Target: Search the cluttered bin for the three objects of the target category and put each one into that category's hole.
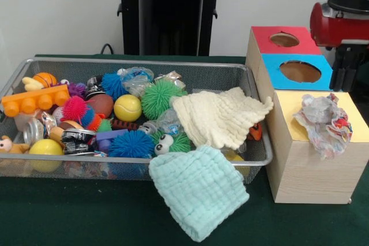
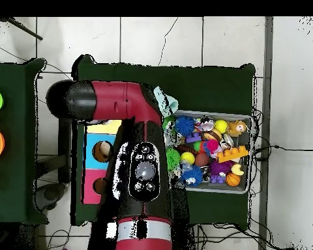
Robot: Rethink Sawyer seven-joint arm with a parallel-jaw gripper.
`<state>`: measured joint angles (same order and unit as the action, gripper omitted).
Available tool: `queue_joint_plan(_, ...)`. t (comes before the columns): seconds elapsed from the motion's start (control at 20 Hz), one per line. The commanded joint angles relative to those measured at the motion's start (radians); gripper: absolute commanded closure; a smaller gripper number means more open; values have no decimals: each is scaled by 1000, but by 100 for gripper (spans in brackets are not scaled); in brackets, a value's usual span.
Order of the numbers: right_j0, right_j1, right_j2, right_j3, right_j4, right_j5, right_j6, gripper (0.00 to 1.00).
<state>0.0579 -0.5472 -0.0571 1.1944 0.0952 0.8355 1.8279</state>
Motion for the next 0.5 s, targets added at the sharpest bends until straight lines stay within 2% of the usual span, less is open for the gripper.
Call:
queue_joint_plan(0.05,-51,41,107,-7,-54,10,-76,100)
queue_joint_plan(0.2,-52,29,110,10,-63,7,-75,100)
queue_joint_plan(0.5,-25,45,92,-20,-111,10,-41,100)
